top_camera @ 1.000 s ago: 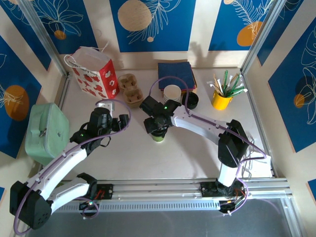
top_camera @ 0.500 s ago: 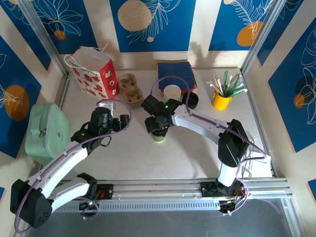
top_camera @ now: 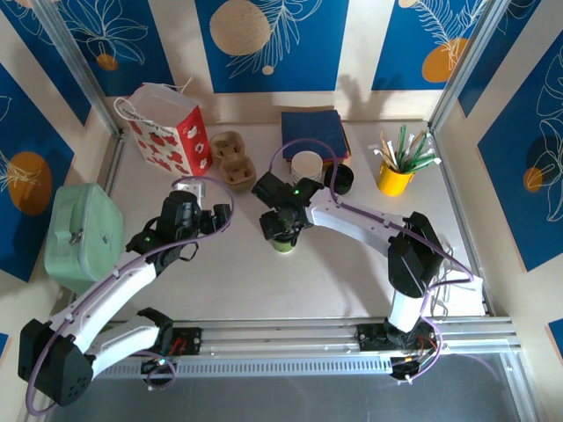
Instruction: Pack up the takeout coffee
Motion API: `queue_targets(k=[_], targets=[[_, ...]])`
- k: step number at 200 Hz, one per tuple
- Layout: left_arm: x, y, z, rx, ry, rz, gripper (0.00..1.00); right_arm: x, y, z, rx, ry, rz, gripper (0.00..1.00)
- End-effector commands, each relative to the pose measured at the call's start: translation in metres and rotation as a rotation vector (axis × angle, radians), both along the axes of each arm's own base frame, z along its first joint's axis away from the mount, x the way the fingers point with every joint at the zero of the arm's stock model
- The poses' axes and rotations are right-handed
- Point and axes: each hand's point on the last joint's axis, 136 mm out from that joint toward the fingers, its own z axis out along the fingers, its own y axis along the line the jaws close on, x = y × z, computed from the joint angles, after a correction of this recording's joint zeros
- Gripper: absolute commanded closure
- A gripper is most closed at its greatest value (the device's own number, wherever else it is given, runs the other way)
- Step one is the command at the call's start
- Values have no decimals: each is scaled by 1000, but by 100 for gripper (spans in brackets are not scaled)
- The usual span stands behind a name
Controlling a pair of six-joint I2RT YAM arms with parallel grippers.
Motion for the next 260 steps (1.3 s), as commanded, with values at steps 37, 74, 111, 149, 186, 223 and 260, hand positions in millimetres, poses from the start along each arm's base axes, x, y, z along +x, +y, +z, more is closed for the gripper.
queue_targets(k=[37,74,111,149,186,223,260], targets=[[0,2,-4,-20,2,11,12,-9,-7,-6,-30,40,1,24],[0,2,-6,-21,7,13,12,-6,-15,2,-32,19,-4,26],[-2,4,-5,-24,7,17,12,5,-43,10,-43,1,-54,26],[-4,5,-4,-21,5,17,12,21,-87,13,-40,-6,-142,26],[-10,10,-3,-25,4,27,12,43,-141,13,-41,-22,-256,26],[-14,12,-5,-31,-2,31,12,65,-195,14,-54,-40,-395,26],[-11,9,-4,-31,-1,20,12,81,-238,12,-68,-38,-515,26]])
